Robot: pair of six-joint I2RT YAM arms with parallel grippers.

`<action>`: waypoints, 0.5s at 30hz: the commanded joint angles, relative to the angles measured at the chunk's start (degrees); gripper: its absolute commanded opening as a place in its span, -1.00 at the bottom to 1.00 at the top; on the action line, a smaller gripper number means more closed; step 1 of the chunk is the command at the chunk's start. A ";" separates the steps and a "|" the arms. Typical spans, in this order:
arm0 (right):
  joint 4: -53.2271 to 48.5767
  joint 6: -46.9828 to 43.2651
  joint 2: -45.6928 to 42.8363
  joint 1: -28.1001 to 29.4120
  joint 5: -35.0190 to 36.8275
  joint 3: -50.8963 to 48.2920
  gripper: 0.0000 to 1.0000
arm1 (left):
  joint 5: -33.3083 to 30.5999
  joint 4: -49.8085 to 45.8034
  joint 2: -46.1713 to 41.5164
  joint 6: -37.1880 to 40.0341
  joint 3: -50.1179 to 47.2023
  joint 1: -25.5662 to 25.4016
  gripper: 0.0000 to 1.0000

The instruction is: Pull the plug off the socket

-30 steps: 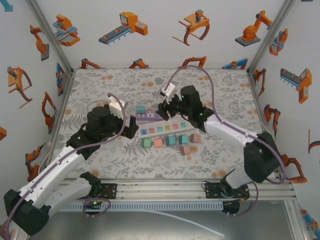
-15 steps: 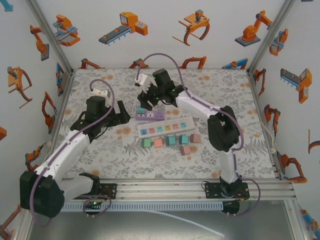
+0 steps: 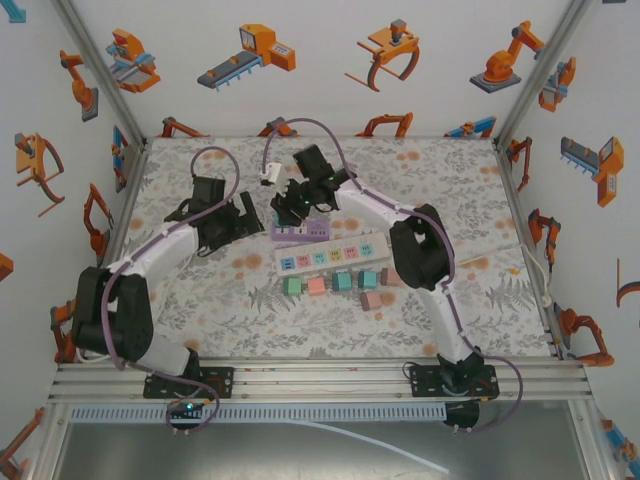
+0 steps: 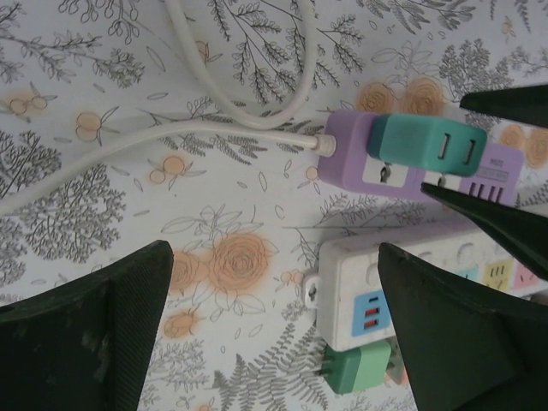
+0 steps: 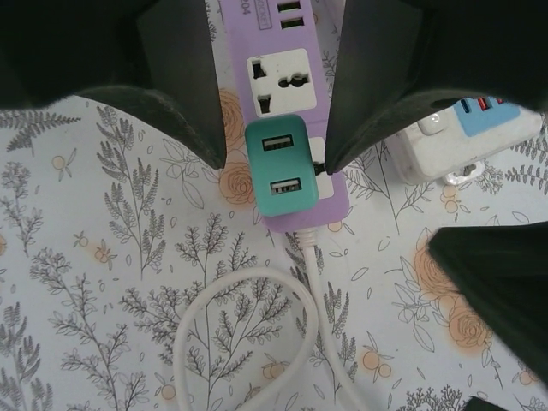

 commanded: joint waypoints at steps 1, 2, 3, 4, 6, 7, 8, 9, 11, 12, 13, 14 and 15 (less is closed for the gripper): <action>-2.48 -3.01 1.46 0.28 -2.22 2.92 -0.14 | 2.25 2.47 3.66 -0.60 3.13 0.08 0.85; -2.96 -3.54 1.73 0.24 -2.72 3.20 -0.17 | 2.54 3.22 4.72 -0.76 3.43 0.13 0.80; -3.37 -4.04 1.91 0.26 -3.14 3.33 -0.21 | 3.16 3.93 5.68 -0.71 3.69 0.08 0.77; -3.54 -4.38 1.96 0.23 -3.40 3.32 -0.23 | 3.66 4.47 6.31 -0.65 3.96 0.12 0.75; -3.74 -4.92 1.96 0.25 -3.98 3.24 -0.27 | 4.60 4.84 7.74 -0.34 4.54 0.17 0.73; -3.79 -5.15 1.96 0.24 -4.31 3.20 -0.30 | 4.81 4.82 8.35 -0.17 4.76 0.07 0.72; -3.97 -5.61 2.04 0.26 -4.63 3.25 -0.34 | 4.83 4.76 9.03 -0.12 5.12 0.12 0.71; -4.18 -6.04 2.04 0.28 -4.92 3.24 -0.37 | 4.84 4.73 9.76 -0.12 5.39 0.18 0.70; -4.34 -6.59 2.04 0.24 -5.15 3.25 -0.42 | 4.73 4.90 10.76 -0.19 5.60 0.10 0.67; -4.41 -6.70 1.97 0.28 -5.24 3.24 -0.44 | 4.73 5.20 11.15 -0.26 5.49 0.08 0.65; -4.45 -6.83 1.98 0.26 -5.23 3.25 -0.45 | 4.83 5.51 11.47 -0.26 5.47 0.08 0.64; -4.51 -6.95 1.96 0.28 -5.40 3.25 -0.46 | 5.15 5.85 11.87 -0.26 5.46 0.04 0.63; -4.49 -7.01 1.96 0.28 -5.51 3.29 -0.46 | 5.22 5.95 12.18 -0.35 5.46 0.04 0.61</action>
